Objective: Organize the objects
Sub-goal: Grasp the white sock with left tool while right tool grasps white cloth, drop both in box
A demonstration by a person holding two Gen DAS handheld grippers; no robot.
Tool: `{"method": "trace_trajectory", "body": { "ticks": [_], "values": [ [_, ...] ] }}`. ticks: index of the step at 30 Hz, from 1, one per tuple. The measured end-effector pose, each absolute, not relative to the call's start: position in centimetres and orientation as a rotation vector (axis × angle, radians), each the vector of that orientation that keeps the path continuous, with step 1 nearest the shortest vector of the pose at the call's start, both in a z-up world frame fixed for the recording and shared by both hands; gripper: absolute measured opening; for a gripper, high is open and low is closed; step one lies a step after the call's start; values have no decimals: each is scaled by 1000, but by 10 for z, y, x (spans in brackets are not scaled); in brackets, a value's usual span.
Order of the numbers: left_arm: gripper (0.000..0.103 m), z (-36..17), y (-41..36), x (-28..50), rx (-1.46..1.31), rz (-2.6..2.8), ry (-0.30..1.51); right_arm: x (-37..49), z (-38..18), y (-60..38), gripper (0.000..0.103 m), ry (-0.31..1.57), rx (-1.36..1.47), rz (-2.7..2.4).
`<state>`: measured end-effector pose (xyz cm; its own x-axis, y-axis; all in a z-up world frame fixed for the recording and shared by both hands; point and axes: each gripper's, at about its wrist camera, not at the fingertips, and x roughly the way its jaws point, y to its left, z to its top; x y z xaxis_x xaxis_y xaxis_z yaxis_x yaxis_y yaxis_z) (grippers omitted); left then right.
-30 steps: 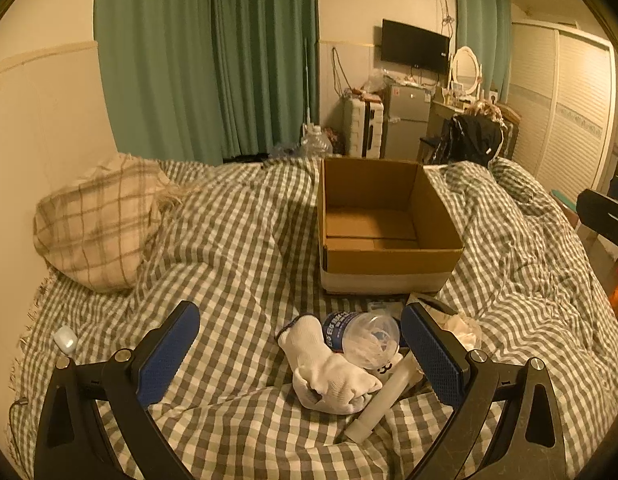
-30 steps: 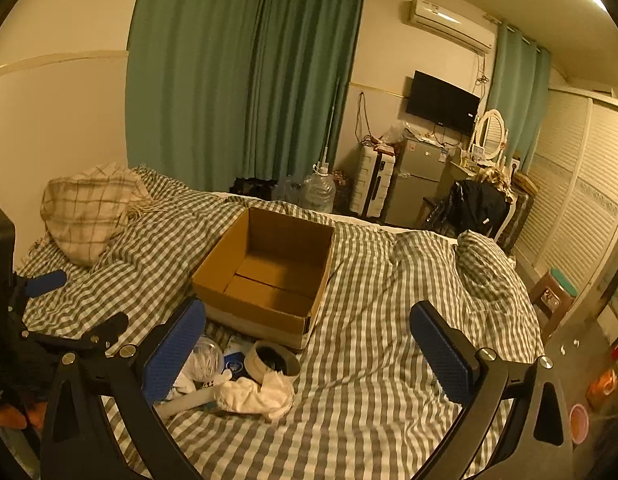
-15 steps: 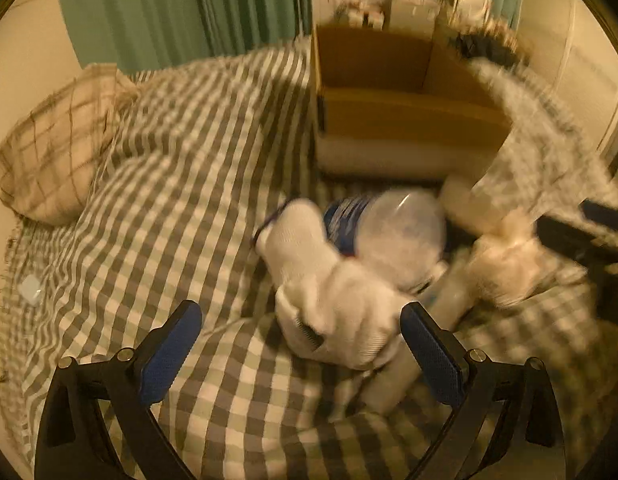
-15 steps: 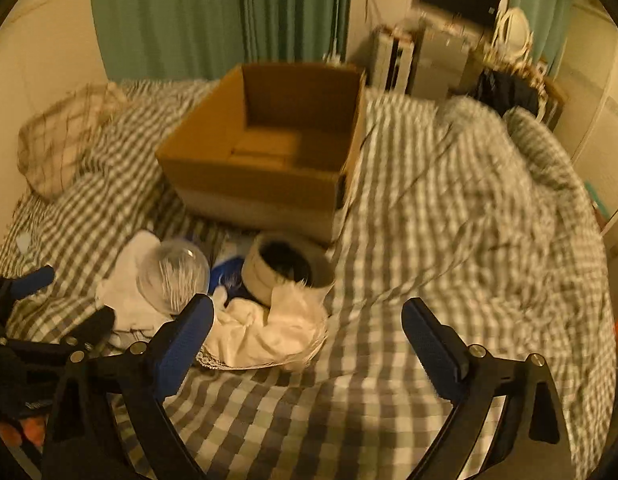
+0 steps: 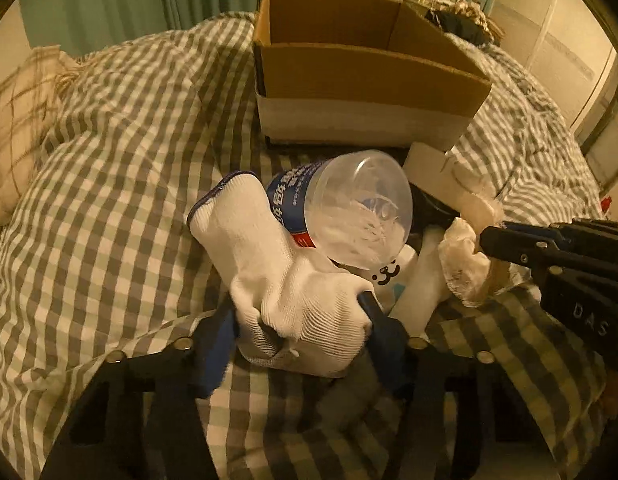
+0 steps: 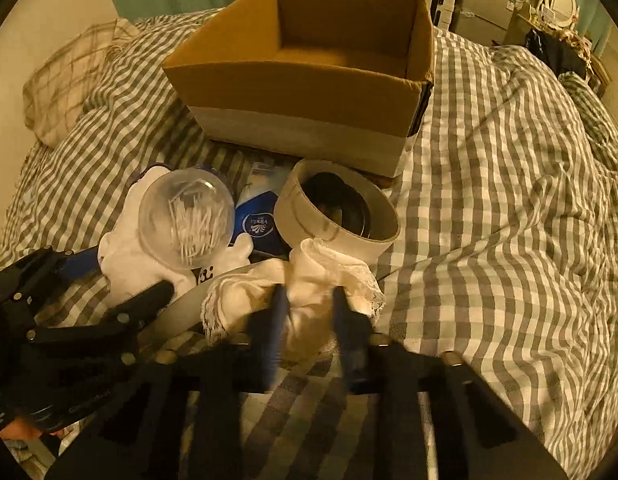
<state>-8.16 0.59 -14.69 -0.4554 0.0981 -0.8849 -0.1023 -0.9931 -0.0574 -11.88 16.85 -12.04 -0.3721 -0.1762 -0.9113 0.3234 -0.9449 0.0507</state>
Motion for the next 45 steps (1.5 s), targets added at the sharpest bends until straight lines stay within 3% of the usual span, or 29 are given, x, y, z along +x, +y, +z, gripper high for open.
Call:
{"method": "trace_trajectory", "body": {
  "ticks": [8,17,25,30,38,41,43,45],
  "values": [
    [43,-99,-19,-64,-1423,2695,-93,-99,-69,182,4,133,1353,-2482],
    [43,27,-8,-108,-1049,2799,1,-114,45,187,4,184,1089,-2605],
    [43,59,19,-193,-984,2783,38,-202,129,192,4,123,980,-2695],
    [42,31,31,-237,-1013,2770,82,-260,109,183,4,86,1027,-2692],
    [42,-43,26,-283,-1190,2702,50,-312,7,171,4,66,1194,-2603],
    [49,-48,22,-286,-1195,2691,-1,-316,-6,174,4,54,1182,-2597],
    [59,-47,18,-285,-1195,2692,-17,-313,-5,176,12,32,1164,-2607],
    [72,-41,15,-281,-1191,2706,-15,-310,4,179,53,22,1140,-2624]
  ]
}}
